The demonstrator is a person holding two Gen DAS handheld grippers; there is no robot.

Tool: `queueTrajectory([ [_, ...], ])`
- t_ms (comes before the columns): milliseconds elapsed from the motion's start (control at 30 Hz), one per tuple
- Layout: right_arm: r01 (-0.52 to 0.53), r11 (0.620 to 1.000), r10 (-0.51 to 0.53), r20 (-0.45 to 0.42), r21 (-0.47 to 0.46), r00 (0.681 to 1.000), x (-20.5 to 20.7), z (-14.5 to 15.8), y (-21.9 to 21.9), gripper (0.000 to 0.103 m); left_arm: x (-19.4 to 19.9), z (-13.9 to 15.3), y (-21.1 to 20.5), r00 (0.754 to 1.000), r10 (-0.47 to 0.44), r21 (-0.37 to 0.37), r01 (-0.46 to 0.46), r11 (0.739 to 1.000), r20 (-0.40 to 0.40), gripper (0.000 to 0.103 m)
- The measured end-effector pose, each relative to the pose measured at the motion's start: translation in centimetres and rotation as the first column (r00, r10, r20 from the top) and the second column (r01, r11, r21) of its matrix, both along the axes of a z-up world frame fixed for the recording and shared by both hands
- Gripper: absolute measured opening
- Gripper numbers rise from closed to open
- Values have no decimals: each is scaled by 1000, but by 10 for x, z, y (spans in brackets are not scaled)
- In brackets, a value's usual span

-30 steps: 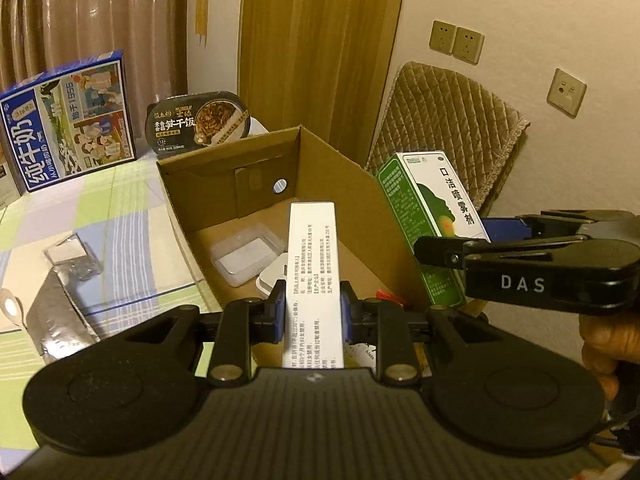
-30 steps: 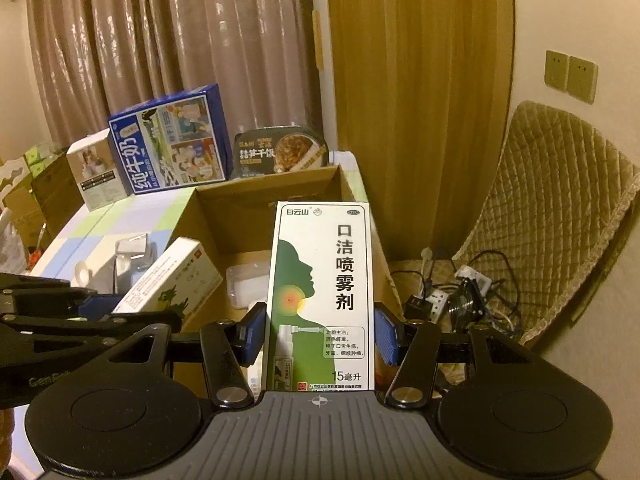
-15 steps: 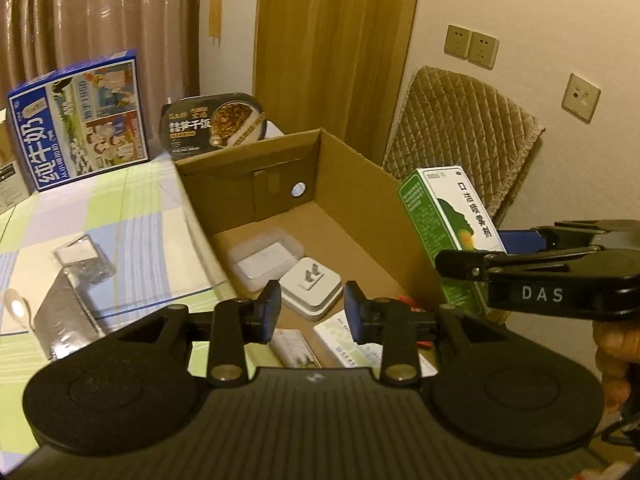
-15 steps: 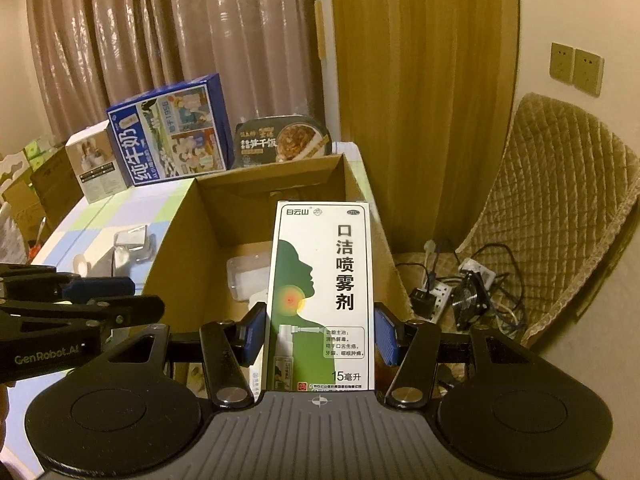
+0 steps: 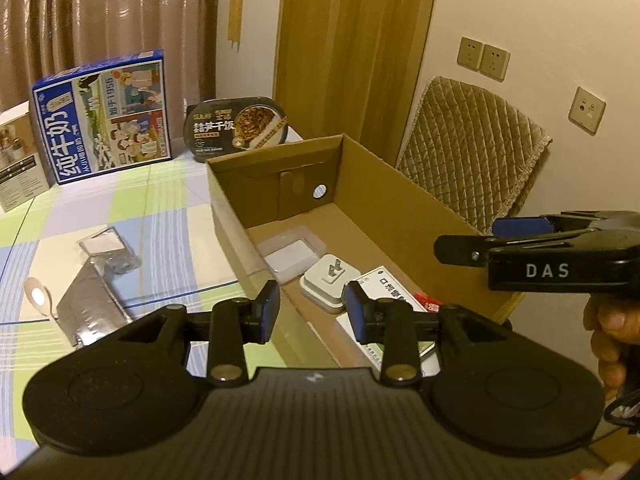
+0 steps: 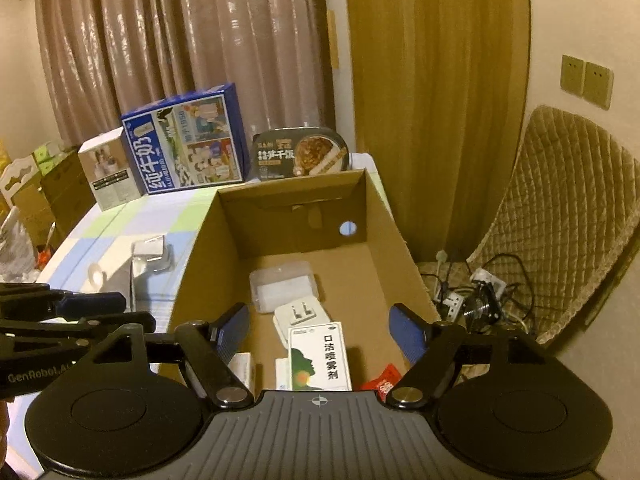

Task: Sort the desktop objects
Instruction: 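Open the right tool to drop the spray box while the left tool releases the white box, then bring both tools back over the remaining items on the table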

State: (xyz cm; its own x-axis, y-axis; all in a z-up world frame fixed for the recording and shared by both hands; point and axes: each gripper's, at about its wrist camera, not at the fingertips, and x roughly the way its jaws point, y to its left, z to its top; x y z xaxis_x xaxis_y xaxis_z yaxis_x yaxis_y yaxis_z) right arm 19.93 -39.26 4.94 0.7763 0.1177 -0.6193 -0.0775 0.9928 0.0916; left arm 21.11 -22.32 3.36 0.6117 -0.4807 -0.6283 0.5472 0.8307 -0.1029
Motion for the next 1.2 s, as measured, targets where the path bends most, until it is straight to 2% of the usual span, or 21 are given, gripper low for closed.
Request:
queueTrajectory([
  [333,-48,999,48,37,-23,998,-13,26,32,75,-7,19,36,999,44,-12,-44,999,15,34],
  [533,-115,993,115,77,-5,990,-21,44,65,78,-13,21,78,994,102,10,-102,995,40,43],
  [600,-142,990,142,92,4,986,-24,48,78,81,-15,18,99,989,138,35,-140,990,49,55],
  [767,-218,975,211,115,49,971,-25,50,115,89,-19,-3,157,972,232,90,-235,968,34,60],
  [900,-275,958,266,103,83,958,-21,40,145,90,-22,-23,195,957,289,131,-287,949,9,65],
  [1033,-315,939,311,54,135,949,-13,15,170,90,-23,-41,220,947,320,148,-313,938,-22,67],
  [1200,-344,926,353,-34,158,935,7,-28,196,90,-18,-59,228,950,304,123,-295,948,-66,67],
])
